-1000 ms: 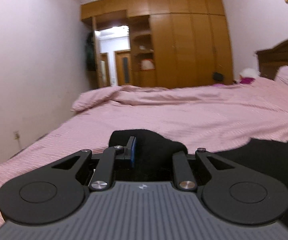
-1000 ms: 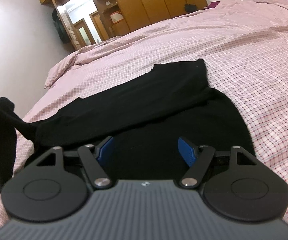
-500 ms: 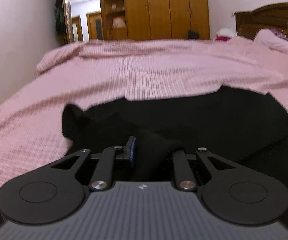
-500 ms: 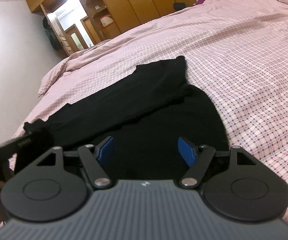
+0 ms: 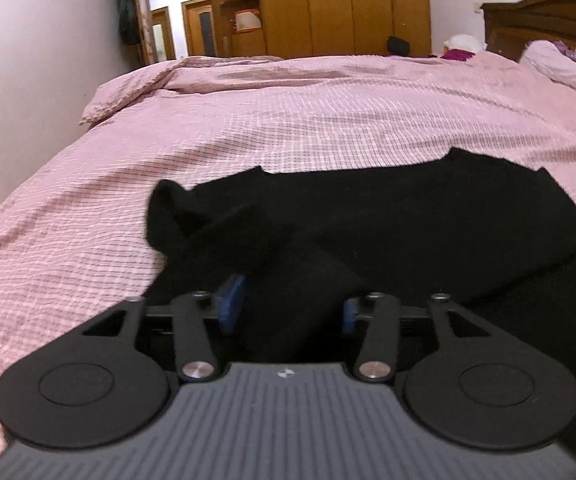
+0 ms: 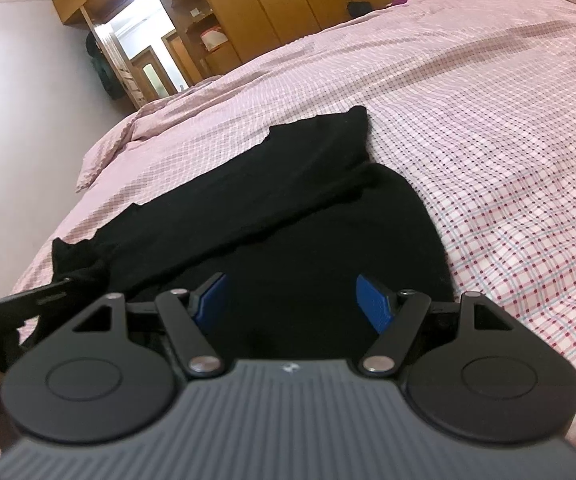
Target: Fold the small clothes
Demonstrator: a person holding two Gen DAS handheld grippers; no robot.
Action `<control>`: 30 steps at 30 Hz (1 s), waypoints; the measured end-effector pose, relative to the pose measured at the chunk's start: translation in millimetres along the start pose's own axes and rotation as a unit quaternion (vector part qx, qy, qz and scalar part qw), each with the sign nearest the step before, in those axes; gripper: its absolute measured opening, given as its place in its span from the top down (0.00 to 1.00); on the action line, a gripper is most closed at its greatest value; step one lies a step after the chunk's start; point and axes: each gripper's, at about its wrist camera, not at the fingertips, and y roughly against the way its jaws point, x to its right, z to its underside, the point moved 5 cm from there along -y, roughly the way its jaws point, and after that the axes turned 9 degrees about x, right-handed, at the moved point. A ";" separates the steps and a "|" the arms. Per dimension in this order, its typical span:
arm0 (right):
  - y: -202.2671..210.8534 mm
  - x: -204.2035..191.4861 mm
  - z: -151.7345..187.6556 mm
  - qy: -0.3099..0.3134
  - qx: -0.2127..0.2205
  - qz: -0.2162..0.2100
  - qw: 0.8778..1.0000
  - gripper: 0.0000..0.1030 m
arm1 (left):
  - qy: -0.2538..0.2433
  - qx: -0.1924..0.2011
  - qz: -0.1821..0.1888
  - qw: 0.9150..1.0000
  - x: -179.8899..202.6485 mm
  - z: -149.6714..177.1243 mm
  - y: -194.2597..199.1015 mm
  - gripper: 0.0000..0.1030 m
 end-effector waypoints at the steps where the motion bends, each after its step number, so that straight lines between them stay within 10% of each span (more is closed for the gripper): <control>1: 1.1 -0.1 0.1 0.000 0.000 -0.001 1.000 0.30 | 0.003 0.001 -0.002 1.000 -2.6 -1.3 6.9 0.32; 17: 19.2 -34.9 -7.9 0.023 0.018 -0.046 0.999 0.29 | 0.056 -0.011 -0.052 0.997 -73.0 0.1 100.5 0.19; 30: 16.6 -144.5 0.9 0.117 -0.010 -0.158 0.980 0.29 | 0.126 -0.058 -0.096 0.986 -137.3 41.3 136.5 0.19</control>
